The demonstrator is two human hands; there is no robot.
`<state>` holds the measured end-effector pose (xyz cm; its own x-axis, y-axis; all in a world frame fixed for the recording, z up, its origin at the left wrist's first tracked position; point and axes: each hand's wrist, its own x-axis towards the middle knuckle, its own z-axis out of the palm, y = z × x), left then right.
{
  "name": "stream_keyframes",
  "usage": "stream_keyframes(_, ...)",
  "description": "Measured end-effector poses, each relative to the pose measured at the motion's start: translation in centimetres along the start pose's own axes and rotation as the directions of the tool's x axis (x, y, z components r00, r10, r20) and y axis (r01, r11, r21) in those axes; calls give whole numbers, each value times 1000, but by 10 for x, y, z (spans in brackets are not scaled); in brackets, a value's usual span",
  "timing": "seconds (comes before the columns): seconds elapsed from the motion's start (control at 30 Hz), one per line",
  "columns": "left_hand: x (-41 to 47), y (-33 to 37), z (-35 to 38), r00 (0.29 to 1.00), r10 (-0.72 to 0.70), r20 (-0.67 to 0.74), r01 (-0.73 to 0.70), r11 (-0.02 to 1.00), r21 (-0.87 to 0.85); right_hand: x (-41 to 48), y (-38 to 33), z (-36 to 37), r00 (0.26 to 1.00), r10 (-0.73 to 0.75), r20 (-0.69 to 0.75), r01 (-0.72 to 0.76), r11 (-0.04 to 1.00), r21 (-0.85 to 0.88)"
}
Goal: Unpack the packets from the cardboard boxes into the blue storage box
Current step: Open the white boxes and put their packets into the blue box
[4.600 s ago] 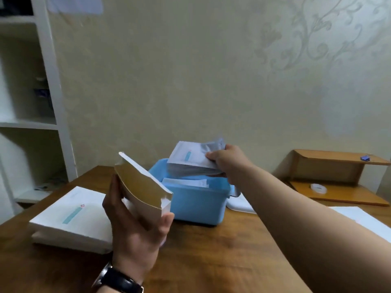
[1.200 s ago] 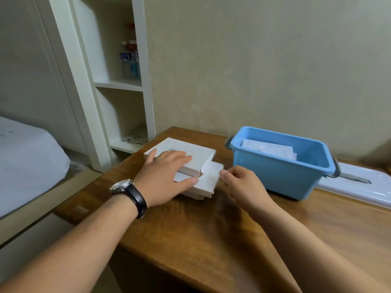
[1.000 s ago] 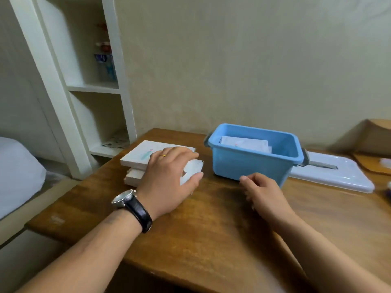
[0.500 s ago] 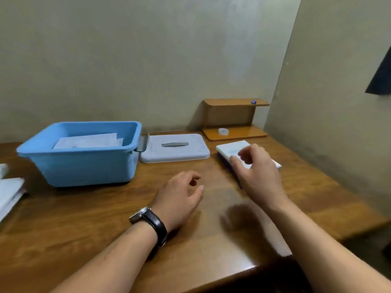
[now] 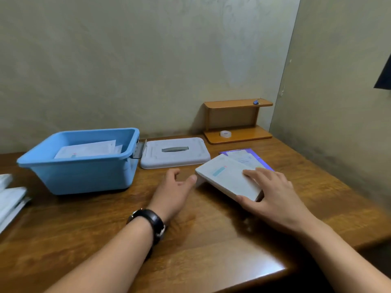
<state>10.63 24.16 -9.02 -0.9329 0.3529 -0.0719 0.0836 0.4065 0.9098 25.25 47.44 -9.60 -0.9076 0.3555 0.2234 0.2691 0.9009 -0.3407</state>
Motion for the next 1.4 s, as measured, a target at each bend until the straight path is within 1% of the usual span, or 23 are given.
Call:
stream_keyframes(0.03, 4, 7, 2, 993, -97, 68, 108, 980, -168, -6, 1, 0, 999, -29, -16, 29, 999, 42)
stream_keyframes(0.1, 10, 20, 7, 953, -196, 231, 284, 846, -451, -16, -1, 0, 995, -97, -18, 98, 991, 96)
stream_keyframes(0.13, 9, 23, 7, 942, -217, 256, 321, 803, -502, -20, -4, 1, 991, -135, -2, 135, 984, 116)
stream_keyframes(0.17, 6, 23, 7, 941, -233, 245, 329, 799, -503, -24, -7, 2, 986, -165, 20, 160, 977, 144)
stream_keyframes(0.27, -15, 11, -10, 960, -218, 173, 277, 815, -509, -32, -20, 6, 986, -161, 50, 134, 929, 344)
stream_keyframes(0.37, -48, -8, -46, 982, -181, 50, 175, 784, -595, -25, -39, 12, 999, -28, -29, 40, 793, 608)
stream_keyframes(0.43, -69, -22, -73, 982, -185, -36, 121, 765, -633, -14, -60, 20, 996, 2, 90, -72, 625, 778)
stream_keyframes(0.5, -80, -37, -99, 973, -201, -112, 77, 744, -664, -3, -87, 33, 956, -121, 267, -198, 406, 892)
stream_keyframes(0.53, -83, -46, -111, 966, -215, -146, 63, 737, -673, 1, -101, 40, 929, -187, 318, -244, 336, 910)
stream_keyframes(0.57, -87, -53, -122, 956, -234, -176, 54, 732, -679, 7, -114, 48, 909, -231, 347, -273, 301, 914)
stream_keyframes(0.67, -97, -70, -148, 929, -267, -255, 26, 736, -676, 23, -152, 64, 855, -315, 411, -337, 265, 903)
stream_keyframes(0.73, -102, -78, -160, 926, -253, -279, 8, 754, -656, 30, -169, 73, 822, -371, 432, -338, 294, 894)
stream_keyframes(0.8, -105, -83, -166, 926, -221, -307, 5, 818, -575, 33, -174, 80, 824, -381, 419, -302, 330, 894)
stream_keyframes(0.83, -105, -85, -167, 925, -191, -328, 12, 878, -478, 33, -174, 82, 832, -372, 411, -296, 329, 897)
stream_keyframes(0.9, -104, -88, -167, 927, -96, -362, 29, 982, -186, 34, -171, 84, 856, -332, 396, -304, 296, 906)
stream_keyframes(0.97, -101, -90, -164, 933, -2, -359, 33, 996, 81, 33, -170, 84, 889, -278, 365, -300, 248, 921)
stream_keyframes(1.0, -100, -91, -162, 937, 31, -348, 24, 988, 151, 32, -170, 84, 899, -263, 350, -292, 235, 927)
stream_keyframes(1.1, -97, -95, -163, 943, 63, -326, 13, 974, 227, 27, -170, 82, 890, -310, 334, -253, 275, 928)
stream_keyframes(1.17, -97, -96, -168, 942, 83, -326, 72, 897, 437, 26, -171, 83, 891, -313, 329, -212, 353, 911)
stream_keyframes(1.23, -100, -89, -171, 941, 182, -286, 56, 748, 661, 25, -173, 87, 905, -295, 307, -172, 405, 898)
stream_keyframes(1.3, -99, -76, -169, 954, 288, -84, -106, 584, 804, 25, -175, 91, 904, -306, 298, -155, 415, 896)
stream_keyframes(1.37, -91, -64, -161, 935, 318, 161, -286, 400, 871, 26, -173, 93, 887, -353, 299, -144, 404, 904)
stream_keyframes(1.4, -85, -57, -155, 919, 308, 247, -348, 340, 873, 25, -172, 92, 877, -378, 297, -139, 391, 910)
